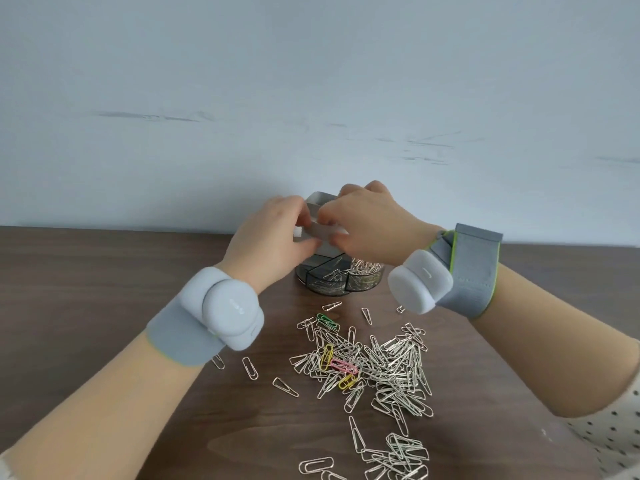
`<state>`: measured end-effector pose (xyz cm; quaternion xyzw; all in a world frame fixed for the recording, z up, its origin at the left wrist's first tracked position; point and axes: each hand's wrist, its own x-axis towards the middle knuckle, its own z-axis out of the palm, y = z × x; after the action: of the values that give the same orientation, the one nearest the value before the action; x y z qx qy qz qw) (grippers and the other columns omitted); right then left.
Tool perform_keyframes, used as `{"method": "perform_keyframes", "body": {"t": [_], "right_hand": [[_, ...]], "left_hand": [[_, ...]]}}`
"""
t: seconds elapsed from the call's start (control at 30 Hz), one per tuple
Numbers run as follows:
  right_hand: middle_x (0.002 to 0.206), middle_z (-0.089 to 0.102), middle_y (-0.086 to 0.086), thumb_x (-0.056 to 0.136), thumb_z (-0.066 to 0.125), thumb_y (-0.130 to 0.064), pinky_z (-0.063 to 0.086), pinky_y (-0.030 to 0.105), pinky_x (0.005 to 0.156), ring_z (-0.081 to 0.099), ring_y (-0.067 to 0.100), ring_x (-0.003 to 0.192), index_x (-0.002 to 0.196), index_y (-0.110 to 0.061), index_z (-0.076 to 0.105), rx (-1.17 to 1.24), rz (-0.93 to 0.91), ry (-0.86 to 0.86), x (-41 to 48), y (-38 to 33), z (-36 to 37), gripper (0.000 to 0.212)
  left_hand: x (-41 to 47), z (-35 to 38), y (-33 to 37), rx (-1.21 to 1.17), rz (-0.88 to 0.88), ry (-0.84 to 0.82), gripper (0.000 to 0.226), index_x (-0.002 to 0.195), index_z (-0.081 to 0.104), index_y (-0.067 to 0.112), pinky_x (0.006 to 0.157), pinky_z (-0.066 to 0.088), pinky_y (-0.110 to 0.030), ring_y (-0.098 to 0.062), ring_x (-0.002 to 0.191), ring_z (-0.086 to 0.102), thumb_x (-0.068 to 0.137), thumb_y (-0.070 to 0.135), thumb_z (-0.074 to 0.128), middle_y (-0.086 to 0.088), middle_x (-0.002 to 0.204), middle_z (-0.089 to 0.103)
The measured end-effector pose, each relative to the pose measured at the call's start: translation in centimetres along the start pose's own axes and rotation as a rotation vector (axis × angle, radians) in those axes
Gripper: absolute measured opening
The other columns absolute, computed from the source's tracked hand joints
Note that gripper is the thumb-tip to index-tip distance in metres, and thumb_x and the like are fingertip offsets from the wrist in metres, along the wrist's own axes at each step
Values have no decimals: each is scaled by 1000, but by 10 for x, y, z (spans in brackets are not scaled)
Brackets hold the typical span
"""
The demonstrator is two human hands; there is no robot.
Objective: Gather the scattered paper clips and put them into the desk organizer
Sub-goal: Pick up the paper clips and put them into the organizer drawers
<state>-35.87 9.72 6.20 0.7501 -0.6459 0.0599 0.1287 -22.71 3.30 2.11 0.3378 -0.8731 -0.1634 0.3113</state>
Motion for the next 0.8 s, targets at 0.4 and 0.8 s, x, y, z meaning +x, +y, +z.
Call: {"method": "perform_keyframes", "body": {"t": [0.4,0.8], "right_hand": [[82,63,8,79,48,-31,42,34,72,53,29,85,73,-17,51,91,107,-106,4,-6,-15,16],[87,66,13,72,59,-9,46,28,66,57,24,79,90,-6,67,285,191,-163,7,3,-8,21]], "left_hand": [[-2,-2,2,115,102,7,21,101,60,15,83,45,-44,-31,108,49,81,20,57,-7,115,54],[-1,-5,7,216,151,-58,19,97,62,18,83,43,-41,-31,96,45,80,17,51,-6,98,60]]}}
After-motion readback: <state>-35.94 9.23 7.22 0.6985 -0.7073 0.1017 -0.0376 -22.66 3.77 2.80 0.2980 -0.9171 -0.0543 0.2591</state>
